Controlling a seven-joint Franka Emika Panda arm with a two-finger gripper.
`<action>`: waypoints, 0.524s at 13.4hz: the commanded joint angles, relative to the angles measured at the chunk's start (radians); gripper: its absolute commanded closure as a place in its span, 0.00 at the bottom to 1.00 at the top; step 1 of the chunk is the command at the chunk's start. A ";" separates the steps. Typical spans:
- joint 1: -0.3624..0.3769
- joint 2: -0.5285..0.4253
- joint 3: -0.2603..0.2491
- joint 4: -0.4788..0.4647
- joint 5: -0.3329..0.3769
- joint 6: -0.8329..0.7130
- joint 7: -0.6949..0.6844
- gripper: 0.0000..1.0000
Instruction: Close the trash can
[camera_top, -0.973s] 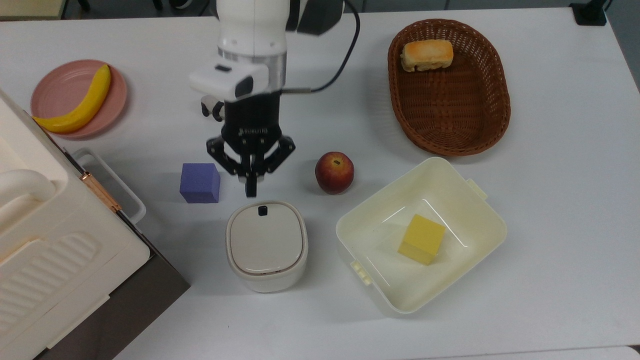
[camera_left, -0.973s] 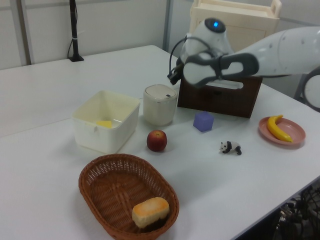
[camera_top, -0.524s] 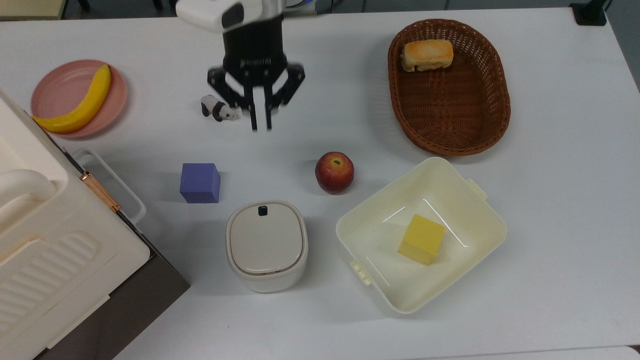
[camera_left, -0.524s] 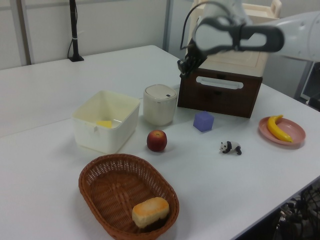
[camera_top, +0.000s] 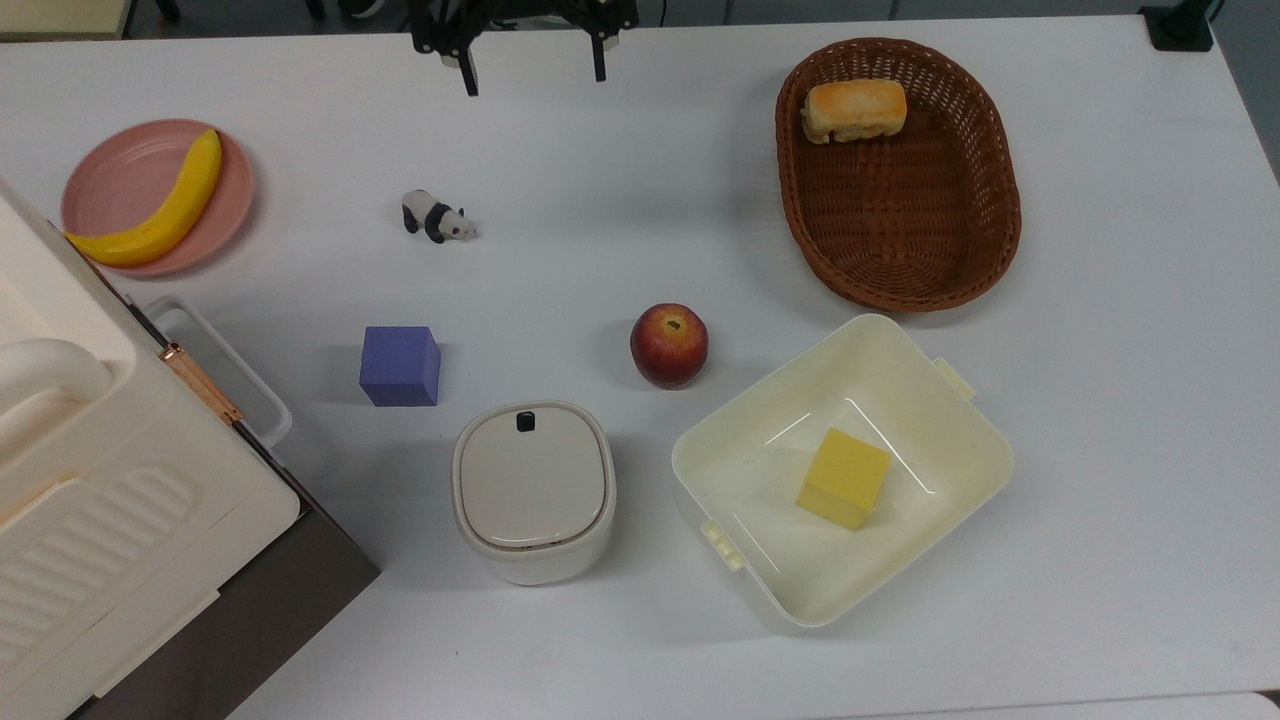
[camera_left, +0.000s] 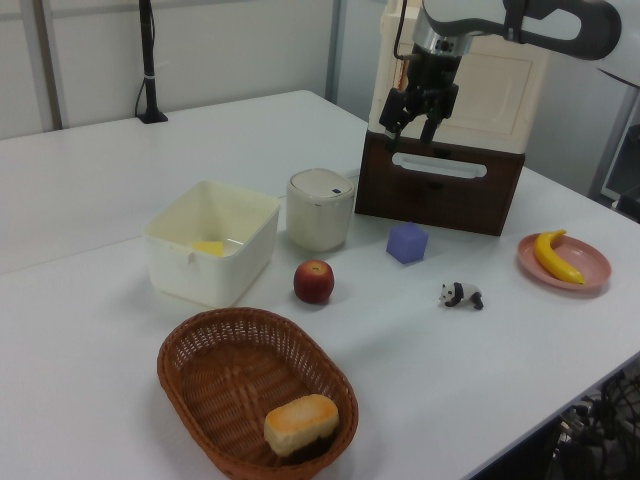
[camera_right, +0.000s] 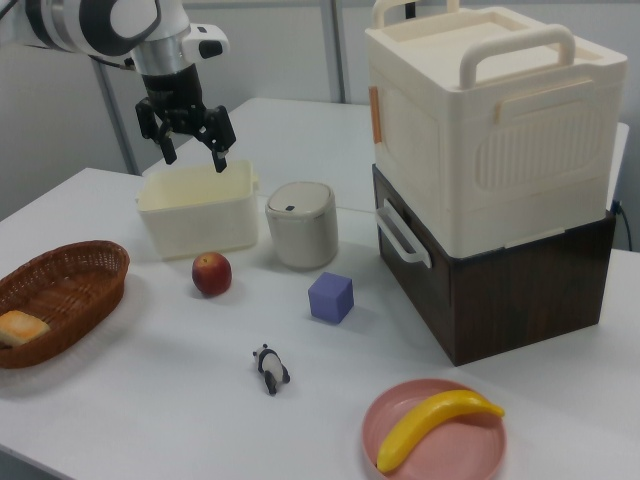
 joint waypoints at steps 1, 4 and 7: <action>-0.053 -0.033 -0.004 0.004 -0.037 -0.123 -0.005 0.00; -0.070 -0.054 -0.001 0.001 -0.026 -0.151 0.048 0.00; -0.070 -0.041 0.003 0.000 -0.025 -0.137 0.176 0.00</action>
